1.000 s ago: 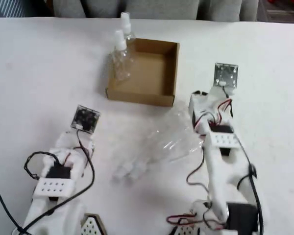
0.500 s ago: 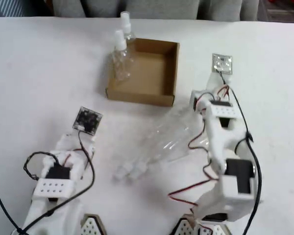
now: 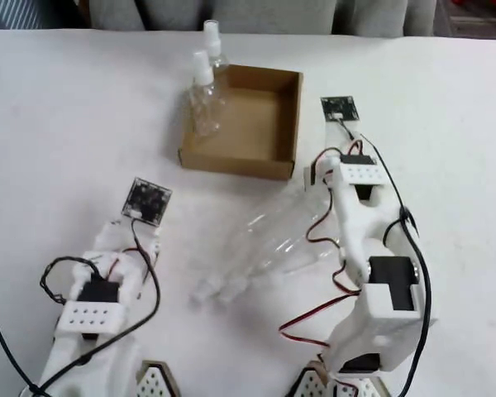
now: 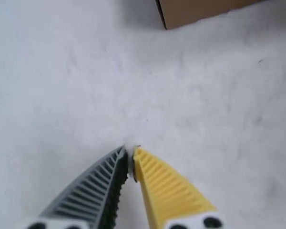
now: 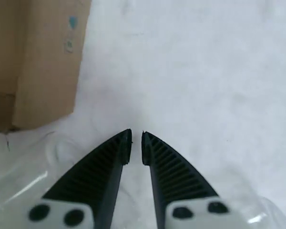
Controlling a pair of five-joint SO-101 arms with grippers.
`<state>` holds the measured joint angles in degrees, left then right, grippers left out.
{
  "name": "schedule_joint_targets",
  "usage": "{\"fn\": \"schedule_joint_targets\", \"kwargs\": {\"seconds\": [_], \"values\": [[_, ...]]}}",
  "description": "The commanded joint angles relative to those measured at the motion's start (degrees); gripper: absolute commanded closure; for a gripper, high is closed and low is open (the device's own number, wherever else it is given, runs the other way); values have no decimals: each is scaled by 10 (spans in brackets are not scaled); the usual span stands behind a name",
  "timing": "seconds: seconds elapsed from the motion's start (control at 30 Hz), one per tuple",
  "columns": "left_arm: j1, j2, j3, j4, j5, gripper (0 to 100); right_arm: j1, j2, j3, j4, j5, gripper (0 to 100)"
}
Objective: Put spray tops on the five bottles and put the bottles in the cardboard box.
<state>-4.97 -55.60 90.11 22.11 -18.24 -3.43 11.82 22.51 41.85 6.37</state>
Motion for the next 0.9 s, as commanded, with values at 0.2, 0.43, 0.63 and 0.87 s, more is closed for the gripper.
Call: {"fn": "schedule_joint_targets", "kwargs": {"seconds": [0.2,0.43,0.63,0.87], "values": [[-6,-15,-11,-20,-4,977,-3,-3,-21,6,10,981],[-15,-18,-9,-20,-2,977,-8,-6,-24,51,10,981],[-32,-18,-11,-20,-1,977,-6,-6,-25,54,10,981],[-32,-18,-11,-20,-4,977,-8,-41,-22,92,11,981]]}}
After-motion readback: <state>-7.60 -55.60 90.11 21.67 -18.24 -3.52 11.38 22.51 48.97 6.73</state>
